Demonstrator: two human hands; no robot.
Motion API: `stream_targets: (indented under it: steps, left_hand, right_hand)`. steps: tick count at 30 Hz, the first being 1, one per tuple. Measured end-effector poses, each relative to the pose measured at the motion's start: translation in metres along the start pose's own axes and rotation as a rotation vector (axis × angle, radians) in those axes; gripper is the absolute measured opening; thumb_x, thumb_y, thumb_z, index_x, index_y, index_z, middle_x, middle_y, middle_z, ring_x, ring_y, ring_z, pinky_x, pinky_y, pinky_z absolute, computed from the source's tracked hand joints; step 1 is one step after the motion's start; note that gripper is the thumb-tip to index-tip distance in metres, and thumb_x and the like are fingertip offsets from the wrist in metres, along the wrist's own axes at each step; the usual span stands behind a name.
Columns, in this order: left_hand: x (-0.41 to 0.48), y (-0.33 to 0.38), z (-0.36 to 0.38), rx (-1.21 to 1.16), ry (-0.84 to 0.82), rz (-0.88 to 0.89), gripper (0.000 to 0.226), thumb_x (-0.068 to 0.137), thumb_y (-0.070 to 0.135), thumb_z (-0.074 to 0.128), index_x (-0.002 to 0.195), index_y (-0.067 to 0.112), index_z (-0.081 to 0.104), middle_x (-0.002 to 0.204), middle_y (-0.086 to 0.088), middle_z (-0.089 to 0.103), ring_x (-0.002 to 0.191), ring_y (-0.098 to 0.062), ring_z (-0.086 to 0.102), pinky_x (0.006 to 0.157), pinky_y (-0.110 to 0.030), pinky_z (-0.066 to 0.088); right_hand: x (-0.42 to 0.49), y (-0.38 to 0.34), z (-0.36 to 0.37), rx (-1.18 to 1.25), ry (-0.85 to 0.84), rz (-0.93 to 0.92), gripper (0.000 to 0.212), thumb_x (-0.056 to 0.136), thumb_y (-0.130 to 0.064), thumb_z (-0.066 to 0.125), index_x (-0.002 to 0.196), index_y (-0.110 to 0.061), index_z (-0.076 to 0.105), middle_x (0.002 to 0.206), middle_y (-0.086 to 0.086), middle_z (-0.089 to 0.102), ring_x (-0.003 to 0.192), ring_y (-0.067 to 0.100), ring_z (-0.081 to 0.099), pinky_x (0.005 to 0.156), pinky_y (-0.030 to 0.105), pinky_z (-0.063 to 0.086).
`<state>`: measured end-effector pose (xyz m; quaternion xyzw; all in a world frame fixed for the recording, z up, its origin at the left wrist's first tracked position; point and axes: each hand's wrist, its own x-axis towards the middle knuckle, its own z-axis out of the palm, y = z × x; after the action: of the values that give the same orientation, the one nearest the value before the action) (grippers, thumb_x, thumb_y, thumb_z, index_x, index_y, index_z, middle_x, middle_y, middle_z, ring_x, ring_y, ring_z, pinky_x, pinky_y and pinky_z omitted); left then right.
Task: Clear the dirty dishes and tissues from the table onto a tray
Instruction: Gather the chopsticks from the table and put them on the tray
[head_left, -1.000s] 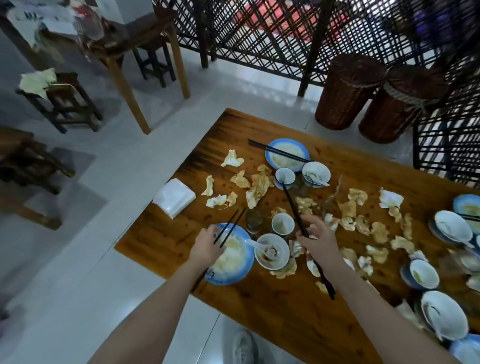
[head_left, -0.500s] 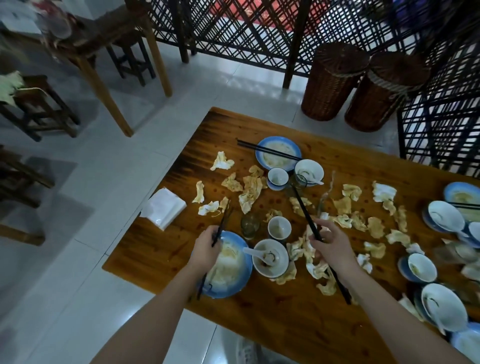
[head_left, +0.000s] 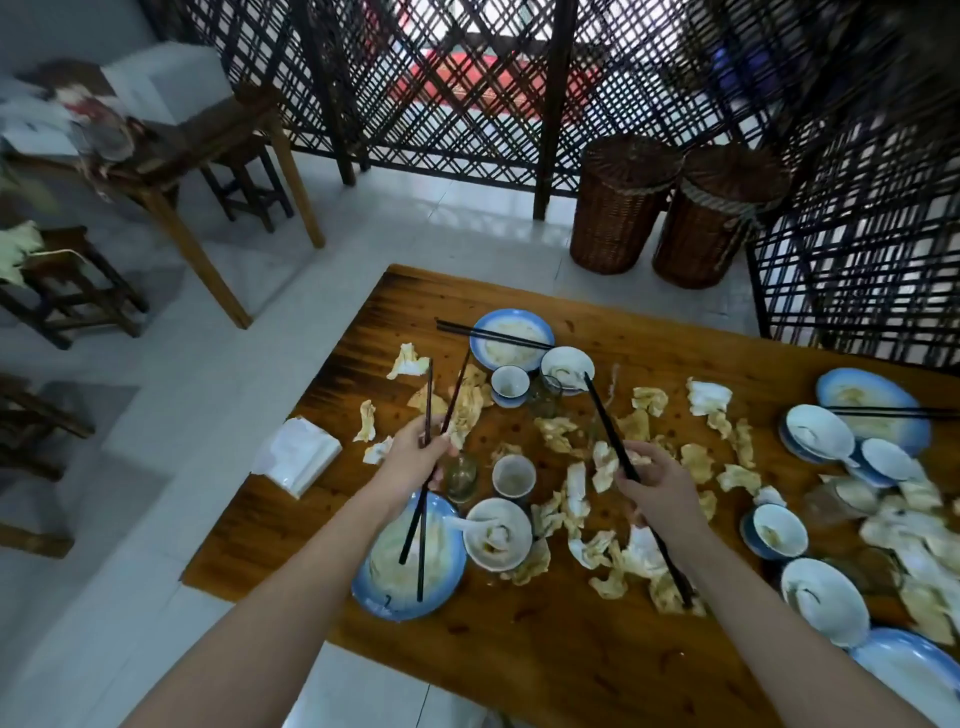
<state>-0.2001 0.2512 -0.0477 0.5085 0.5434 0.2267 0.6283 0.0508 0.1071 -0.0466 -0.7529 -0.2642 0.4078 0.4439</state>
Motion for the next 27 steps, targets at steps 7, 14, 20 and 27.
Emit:
stream_targets:
  steps: [7,14,20,27]
  left_hand:
    - [-0.009,0.035,0.082,-0.064,-0.067,-0.007,0.022,0.097,0.009,0.053,0.119,0.006,0.055,0.078,-0.005,0.057,0.046,-0.011,0.041,0.039,-0.019,0.033]
    - [-0.007,0.060,0.189,-0.077,-0.101,-0.065,0.014,0.104,0.015,0.036,0.102,0.011,0.050,0.075,-0.006,0.055,0.044,-0.013,0.053,0.047,-0.028,0.043]
    - [0.013,0.068,0.274,-0.031,-0.133,-0.130,0.016,0.102,0.027,0.042,0.107,0.012,0.043,0.075,-0.006,0.049,0.047,-0.019,0.044,0.039,-0.028,0.038]
    - [0.037,0.076,0.341,0.068,-0.154,-0.383,0.014,0.095,0.024,0.058,0.092,0.010,0.055,0.064,-0.004,0.059,0.044,-0.017,0.053,0.039,-0.025,0.042]
  right_hand:
    - [0.007,0.008,-0.079,0.028,0.038,-0.040,0.031,0.088,-0.005,0.063,0.109,-0.027,0.059,0.085,0.007,0.068,0.043,0.010,0.051,0.040,0.022,0.043]
    - [0.023,0.025,-0.175,0.069,0.090,-0.046,0.034,0.083,0.003,0.065,0.110,-0.017,0.061,0.092,0.011,0.066,0.061,0.013,0.058,0.043,0.018,0.043]
    - [0.039,0.049,-0.259,0.034,0.200,-0.043,0.032,0.084,-0.002,0.066,0.110,-0.019,0.060,0.091,-0.003,0.064,0.069,0.008,0.059,0.050,0.012,0.044]
    - [0.068,0.065,-0.344,0.054,0.280,-0.011,0.028,0.086,-0.006,0.067,0.108,-0.020,0.057,0.089,0.005,0.066,0.054,0.018,0.056,0.040,0.023,0.043]
